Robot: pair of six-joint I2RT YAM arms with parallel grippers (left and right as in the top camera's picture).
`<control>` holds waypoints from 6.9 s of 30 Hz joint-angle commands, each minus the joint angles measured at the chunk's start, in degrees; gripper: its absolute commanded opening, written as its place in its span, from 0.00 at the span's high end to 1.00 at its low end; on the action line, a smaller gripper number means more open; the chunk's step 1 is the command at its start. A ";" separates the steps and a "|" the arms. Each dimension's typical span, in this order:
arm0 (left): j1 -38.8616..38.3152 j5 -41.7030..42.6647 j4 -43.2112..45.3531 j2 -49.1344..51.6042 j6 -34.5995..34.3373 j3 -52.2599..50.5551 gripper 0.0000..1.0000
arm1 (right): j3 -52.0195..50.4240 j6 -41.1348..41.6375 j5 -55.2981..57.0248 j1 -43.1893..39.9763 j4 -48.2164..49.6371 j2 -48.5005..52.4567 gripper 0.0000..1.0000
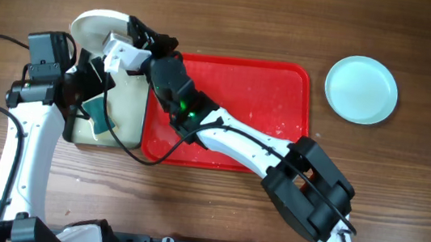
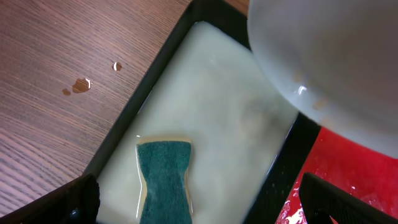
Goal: Clean dirty plates on tray and stack at the side
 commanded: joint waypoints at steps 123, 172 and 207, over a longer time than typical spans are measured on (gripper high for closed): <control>-0.20 0.46 0.17 0.09 -0.09 0.63 0.00 | 4.42 59.84 -37.62 -50.69 -94.05 -19.10 0.18; -0.20 0.46 0.17 0.09 -0.09 0.63 0.00 | 0.17 58.40 -30.97 -34.73 -82.68 -18.36 0.00; -0.20 0.46 0.17 0.09 -0.09 0.63 0.00 | -9.11 58.42 -15.30 -37.99 -79.41 -72.76 0.01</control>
